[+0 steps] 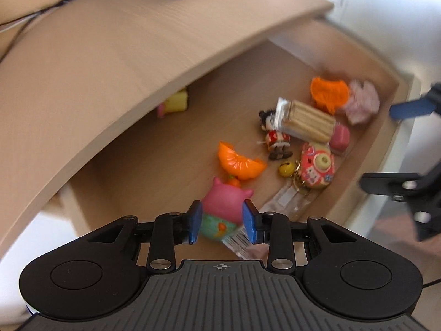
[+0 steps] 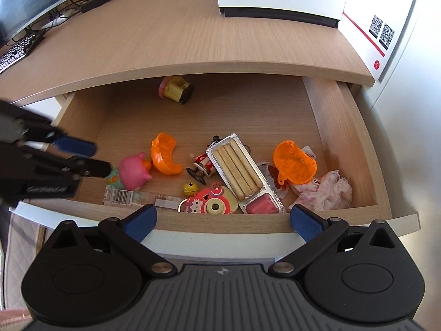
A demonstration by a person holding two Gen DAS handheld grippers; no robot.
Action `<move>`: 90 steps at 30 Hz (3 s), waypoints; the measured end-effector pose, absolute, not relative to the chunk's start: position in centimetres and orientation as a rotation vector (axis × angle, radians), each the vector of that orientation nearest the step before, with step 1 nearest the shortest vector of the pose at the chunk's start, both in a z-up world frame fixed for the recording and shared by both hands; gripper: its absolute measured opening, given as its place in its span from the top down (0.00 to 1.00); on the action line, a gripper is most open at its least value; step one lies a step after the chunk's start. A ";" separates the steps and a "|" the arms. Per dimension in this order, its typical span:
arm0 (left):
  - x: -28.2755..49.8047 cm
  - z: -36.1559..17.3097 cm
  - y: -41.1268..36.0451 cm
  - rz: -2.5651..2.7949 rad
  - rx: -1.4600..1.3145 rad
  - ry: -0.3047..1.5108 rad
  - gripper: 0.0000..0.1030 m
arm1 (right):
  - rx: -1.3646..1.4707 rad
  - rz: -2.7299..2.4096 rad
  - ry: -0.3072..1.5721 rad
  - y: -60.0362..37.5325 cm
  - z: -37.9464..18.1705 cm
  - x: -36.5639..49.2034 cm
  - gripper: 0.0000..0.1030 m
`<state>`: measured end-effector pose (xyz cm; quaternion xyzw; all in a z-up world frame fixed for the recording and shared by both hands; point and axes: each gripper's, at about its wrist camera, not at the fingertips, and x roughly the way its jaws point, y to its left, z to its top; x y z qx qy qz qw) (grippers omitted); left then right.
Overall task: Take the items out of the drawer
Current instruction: 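Lower the left tool into the drawer and grasp the pink pig toy, then reach the right tool into the drawer and grasp the yellow cup toy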
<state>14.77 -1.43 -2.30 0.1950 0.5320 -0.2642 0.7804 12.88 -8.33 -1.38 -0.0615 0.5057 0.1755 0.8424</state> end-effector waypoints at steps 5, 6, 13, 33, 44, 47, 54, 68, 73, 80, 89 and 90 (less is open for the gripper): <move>17.2 -5.6 -2.0 -0.618 0.460 1.271 0.61 | -0.118 0.423 1.066 -9.2 -1.2 12.6 0.00; 17.2 -5.9 -2.1 -0.640 0.455 1.279 0.57 | -0.121 0.437 1.064 -9.3 -1.1 12.5 0.00; 18.3 -6.5 -2.0 -0.637 0.358 1.320 0.55 | -0.154 0.443 0.952 -9.7 0.6 13.5 0.19; 12.6 -3.8 4.2 -0.456 0.060 1.248 0.62 | -0.144 0.499 1.037 -10.4 -1.2 14.5 0.19; 10.5 -1.6 6.4 -0.409 -0.031 1.176 0.63 | -0.405 0.707 0.849 -0.8 -0.5 19.4 0.20; 10.4 -0.5 8.1 -0.380 -0.092 1.138 0.64 | -0.473 0.769 0.850 1.4 -2.2 20.9 0.22; 11.0 2.7 10.2 -0.316 -0.175 1.104 0.70 | -0.604 0.820 0.807 6.9 -7.3 23.3 0.33; 16.7 1.7 10.3 -0.341 -0.117 1.259 0.69 | -0.535 0.826 0.939 7.0 -7.6 25.5 0.90; 18.2 1.3 9.7 -0.363 -0.043 1.320 0.67 | -0.506 0.855 0.903 4.5 -6.4 24.3 0.86; 17.0 2.9 11.6 -0.355 -0.105 1.331 0.68 | -0.404 0.815 0.839 8.0 -8.1 26.5 0.60; 16.0 2.5 10.8 -0.342 -0.167 1.373 0.68 | -0.320 0.792 0.764 12.9 -10.0 28.6 0.43; 16.1 2.6 11.0 -0.341 -0.176 1.376 0.68 | -0.324 0.786 0.768 13.2 -10.1 28.7 0.43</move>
